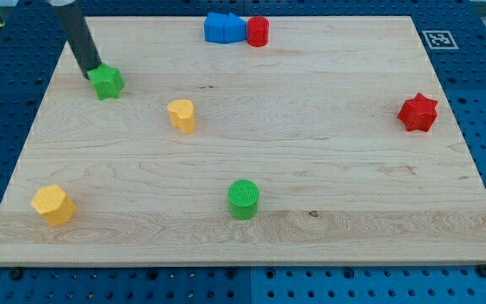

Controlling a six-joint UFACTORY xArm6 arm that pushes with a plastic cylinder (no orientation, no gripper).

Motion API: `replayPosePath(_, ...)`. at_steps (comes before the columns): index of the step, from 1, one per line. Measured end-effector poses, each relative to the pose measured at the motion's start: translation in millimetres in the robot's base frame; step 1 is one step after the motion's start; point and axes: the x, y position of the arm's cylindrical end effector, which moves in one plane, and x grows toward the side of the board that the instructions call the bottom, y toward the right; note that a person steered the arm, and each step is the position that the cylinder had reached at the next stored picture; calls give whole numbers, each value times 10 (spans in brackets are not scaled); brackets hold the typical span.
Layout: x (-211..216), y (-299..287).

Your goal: Move green star below blue blocks

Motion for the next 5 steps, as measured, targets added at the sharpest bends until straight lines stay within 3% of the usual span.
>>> replayPosePath(2, 333, -496)
replayPosePath(5, 166, 606)
